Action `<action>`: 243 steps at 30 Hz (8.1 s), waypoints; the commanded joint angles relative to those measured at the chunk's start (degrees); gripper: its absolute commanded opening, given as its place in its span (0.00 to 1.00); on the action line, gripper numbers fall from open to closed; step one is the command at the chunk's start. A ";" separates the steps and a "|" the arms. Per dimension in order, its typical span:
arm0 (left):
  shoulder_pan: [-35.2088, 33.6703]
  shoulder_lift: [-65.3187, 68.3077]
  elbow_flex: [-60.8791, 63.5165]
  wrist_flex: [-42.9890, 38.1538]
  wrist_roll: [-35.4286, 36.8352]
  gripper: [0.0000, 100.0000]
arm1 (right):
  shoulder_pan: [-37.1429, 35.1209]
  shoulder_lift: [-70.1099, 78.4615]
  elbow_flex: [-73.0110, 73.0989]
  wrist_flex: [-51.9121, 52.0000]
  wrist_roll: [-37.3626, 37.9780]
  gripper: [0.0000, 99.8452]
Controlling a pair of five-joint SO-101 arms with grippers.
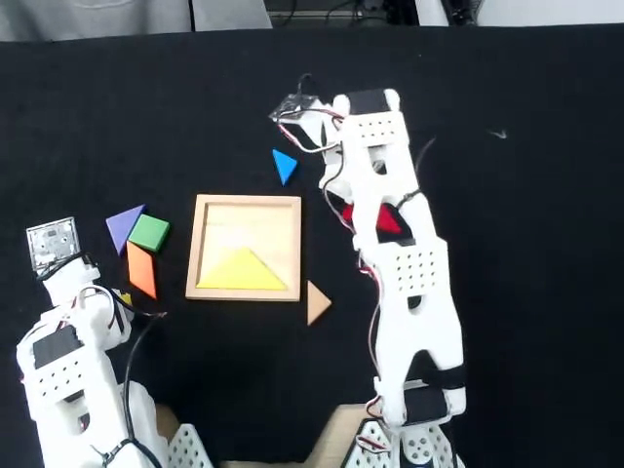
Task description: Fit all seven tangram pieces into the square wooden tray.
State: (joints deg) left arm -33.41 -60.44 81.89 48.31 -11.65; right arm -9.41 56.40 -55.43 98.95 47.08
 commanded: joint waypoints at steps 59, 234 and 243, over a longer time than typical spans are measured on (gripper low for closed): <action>0.48 -0.70 -0.22 -0.97 -0.53 0.21 | -0.53 -23.08 45.05 -27.34 -16.97 0.30; 0.40 -0.70 0.13 -1.05 -0.53 0.21 | -14.77 -54.64 82.42 -40.53 -14.07 0.24; 0.40 -0.70 0.13 -1.05 -0.53 0.21 | -13.63 -46.64 81.01 -43.16 -11.96 0.24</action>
State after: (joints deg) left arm -33.41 -60.44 82.33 48.31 -11.65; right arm -25.41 7.69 27.21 57.27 34.33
